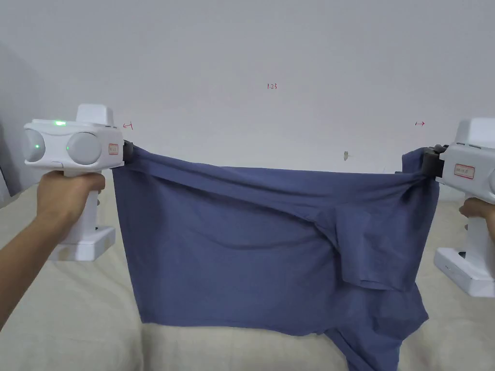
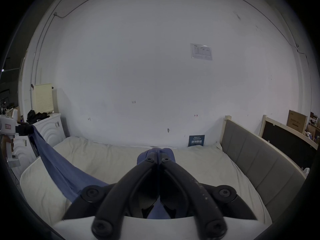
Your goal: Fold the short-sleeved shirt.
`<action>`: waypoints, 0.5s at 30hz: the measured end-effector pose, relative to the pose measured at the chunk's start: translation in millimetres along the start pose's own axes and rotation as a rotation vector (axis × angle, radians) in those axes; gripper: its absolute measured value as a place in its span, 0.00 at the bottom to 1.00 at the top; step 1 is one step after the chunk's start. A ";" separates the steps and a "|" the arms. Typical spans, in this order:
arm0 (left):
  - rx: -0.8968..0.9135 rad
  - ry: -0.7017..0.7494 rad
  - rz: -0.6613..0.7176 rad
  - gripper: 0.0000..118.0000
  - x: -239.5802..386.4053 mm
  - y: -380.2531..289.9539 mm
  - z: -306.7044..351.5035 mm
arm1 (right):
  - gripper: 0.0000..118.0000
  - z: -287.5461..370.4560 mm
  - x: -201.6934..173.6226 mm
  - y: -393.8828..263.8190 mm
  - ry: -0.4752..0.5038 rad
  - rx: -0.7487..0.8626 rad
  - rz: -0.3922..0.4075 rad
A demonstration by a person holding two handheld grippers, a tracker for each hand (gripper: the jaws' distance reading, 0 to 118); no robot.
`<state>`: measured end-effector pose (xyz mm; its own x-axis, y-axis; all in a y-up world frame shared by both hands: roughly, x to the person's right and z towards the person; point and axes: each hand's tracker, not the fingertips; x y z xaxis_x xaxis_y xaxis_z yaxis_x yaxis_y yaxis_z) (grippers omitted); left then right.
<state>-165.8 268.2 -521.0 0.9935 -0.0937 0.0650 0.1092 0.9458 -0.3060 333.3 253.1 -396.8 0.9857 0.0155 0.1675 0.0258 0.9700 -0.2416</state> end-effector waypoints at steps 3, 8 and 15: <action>0.013 0.010 -0.015 0.03 0.8 13.0 -11.8 | 0.02 -10.3 -3.1 12.0 -0.003 0.026 0.006; 0.031 0.025 0.012 0.03 -0.9 28.5 -28.6 | 0.02 -23.6 -12.6 32.5 -0.016 0.059 0.022; 0.026 0.049 0.027 0.03 -0.4 8.8 -55.1 | 0.02 -47.1 -19.2 23.8 -0.028 0.085 0.024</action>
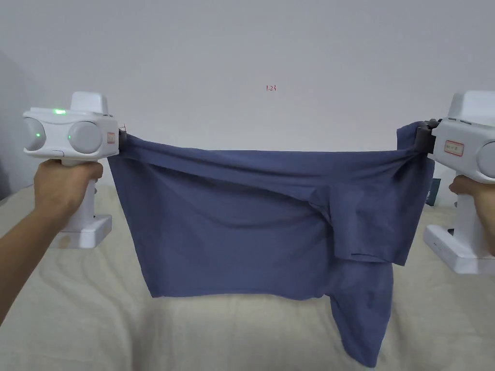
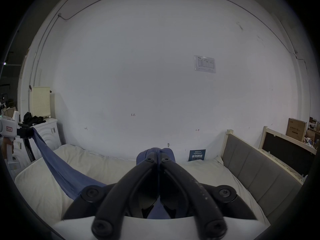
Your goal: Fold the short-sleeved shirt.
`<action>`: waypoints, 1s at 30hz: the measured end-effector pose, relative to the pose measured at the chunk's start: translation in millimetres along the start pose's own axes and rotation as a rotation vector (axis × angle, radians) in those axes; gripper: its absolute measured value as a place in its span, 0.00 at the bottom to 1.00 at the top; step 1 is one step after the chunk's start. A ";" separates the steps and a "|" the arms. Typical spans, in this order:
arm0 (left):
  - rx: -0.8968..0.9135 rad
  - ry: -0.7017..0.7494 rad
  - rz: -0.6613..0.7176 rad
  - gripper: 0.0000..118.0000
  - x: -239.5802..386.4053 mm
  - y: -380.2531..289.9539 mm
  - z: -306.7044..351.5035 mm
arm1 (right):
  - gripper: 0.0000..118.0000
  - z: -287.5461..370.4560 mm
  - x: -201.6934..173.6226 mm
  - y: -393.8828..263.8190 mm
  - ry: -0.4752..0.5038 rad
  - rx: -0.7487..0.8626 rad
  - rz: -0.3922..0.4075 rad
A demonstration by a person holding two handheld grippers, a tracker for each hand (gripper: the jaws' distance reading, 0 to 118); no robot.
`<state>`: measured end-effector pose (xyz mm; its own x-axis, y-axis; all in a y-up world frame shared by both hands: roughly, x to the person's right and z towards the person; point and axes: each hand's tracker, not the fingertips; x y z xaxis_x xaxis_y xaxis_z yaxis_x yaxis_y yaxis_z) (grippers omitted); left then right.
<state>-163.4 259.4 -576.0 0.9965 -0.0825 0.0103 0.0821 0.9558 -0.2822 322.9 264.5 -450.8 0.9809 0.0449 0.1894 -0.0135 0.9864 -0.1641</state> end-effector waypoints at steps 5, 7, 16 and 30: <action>-0.057 -0.007 0.013 0.03 2.1 -44.3 -13.5 | 0.02 -7.5 -7.1 -38.8 -0.006 -0.027 -0.022; -0.084 -0.014 0.015 0.03 1.9 -66.6 -17.4 | 0.02 -9.4 -7.2 -59.8 -0.010 -0.057 -0.037; -0.241 -0.076 0.087 0.03 -15.0 -183.7 23.3 | 0.02 35.1 -3.2 -167.2 -0.018 -0.213 -0.146; -0.445 -0.098 0.167 0.03 -67.8 -351.5 177.0 | 0.02 212.0 9.9 -296.6 0.007 -0.372 -0.207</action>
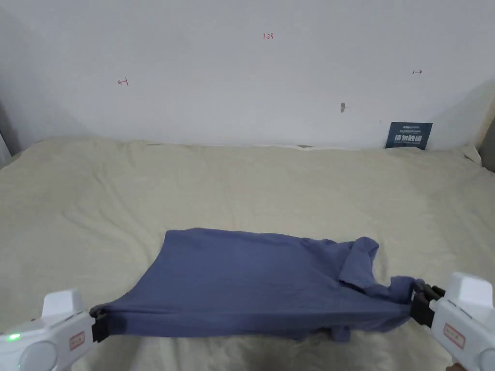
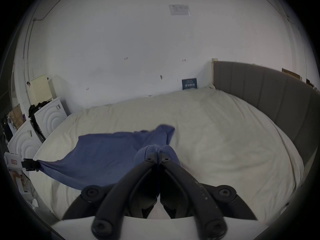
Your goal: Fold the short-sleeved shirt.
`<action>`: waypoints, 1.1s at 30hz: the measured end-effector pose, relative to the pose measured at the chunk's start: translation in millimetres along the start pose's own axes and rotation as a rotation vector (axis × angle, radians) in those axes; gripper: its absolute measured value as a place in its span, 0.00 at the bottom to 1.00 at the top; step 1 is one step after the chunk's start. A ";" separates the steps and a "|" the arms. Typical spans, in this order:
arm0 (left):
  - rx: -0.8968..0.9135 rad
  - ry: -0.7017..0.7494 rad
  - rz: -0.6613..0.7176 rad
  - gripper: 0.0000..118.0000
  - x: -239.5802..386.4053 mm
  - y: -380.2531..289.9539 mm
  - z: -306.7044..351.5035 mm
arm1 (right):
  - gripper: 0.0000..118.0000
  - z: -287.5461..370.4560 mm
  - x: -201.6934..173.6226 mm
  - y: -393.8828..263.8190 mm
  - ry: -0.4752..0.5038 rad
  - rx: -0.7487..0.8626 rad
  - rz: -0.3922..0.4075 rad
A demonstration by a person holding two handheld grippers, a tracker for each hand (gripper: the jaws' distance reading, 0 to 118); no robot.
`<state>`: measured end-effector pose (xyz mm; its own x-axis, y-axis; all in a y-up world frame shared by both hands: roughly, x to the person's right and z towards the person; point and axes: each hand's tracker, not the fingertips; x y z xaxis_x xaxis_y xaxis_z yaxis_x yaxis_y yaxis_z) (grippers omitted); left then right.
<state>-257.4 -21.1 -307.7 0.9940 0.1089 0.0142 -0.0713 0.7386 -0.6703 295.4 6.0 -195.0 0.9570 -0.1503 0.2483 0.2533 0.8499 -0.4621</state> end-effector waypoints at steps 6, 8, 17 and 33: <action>-0.104 0.031 -0.001 0.03 -14.2 -65.6 25.5 | 0.02 43.4 4.6 -65.8 -0.040 -0.099 -0.044; -0.152 0.041 0.012 0.03 -19.4 -81.4 25.8 | 0.02 40.9 19.3 -87.3 -0.059 -0.149 -0.057; -0.371 0.100 0.031 0.03 -24.8 -136.7 -1.6 | 0.02 23.1 22.1 -159.1 -0.164 -0.465 -0.108; 0.050 -0.001 0.042 0.96 15.8 -40.6 71.2 | 0.89 75.9 -11.9 -32.4 -0.115 -0.049 0.002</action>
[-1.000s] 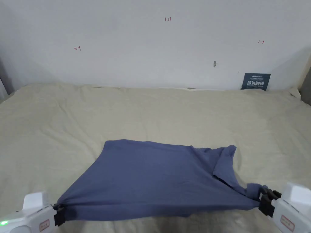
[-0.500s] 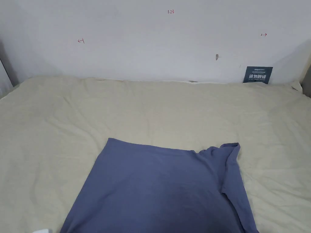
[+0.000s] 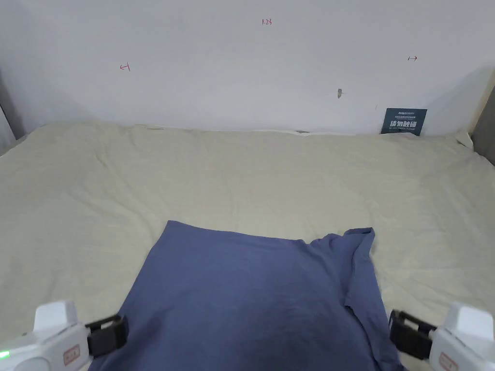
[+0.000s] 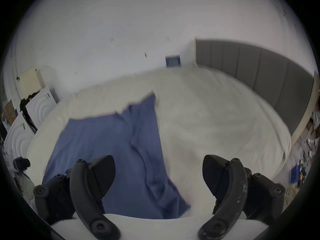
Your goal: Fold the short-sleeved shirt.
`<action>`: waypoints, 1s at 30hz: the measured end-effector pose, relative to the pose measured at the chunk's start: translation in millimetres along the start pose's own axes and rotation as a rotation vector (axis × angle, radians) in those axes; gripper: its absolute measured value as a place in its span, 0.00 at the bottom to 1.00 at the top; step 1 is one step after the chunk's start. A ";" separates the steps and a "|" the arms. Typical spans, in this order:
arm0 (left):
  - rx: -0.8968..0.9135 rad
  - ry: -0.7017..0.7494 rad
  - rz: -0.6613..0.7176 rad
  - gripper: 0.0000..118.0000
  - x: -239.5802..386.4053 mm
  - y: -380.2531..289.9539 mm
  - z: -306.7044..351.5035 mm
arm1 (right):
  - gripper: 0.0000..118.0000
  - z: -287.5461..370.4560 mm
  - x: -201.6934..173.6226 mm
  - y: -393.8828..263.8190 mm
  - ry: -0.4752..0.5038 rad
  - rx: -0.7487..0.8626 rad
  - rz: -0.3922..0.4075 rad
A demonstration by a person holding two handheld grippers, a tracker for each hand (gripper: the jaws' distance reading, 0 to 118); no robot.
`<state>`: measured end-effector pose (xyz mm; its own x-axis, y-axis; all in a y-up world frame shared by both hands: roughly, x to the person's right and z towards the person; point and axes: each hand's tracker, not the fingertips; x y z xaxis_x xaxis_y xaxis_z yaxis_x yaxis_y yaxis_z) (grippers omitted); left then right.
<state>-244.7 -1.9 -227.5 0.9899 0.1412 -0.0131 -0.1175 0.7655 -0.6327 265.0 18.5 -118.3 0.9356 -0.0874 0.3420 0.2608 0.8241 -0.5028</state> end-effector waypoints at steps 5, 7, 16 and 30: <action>0.275 -0.044 -0.015 0.96 33.5 47.7 35.5 | 0.89 26.5 -11.8 45.1 0.006 0.231 0.077; 0.365 -0.044 -0.032 0.95 45.3 57.2 45.1 | 0.89 33.9 -15.3 54.4 0.005 0.303 0.100; 0.497 -0.067 -0.150 0.04 82.6 54.8 49.9 | 0.10 50.0 -38.0 58.3 -0.029 0.464 0.208; 0.167 -0.140 -0.207 0.00 92.2 107.8 -62.2 | 0.01 7.6 -54.9 77.4 -0.008 0.429 0.214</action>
<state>-161.2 54.5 -345.1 0.9750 0.0473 0.2169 0.0629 0.8782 -0.4741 232.0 91.4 -170.1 0.9552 0.1126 0.2737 -0.0609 0.9798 -0.1906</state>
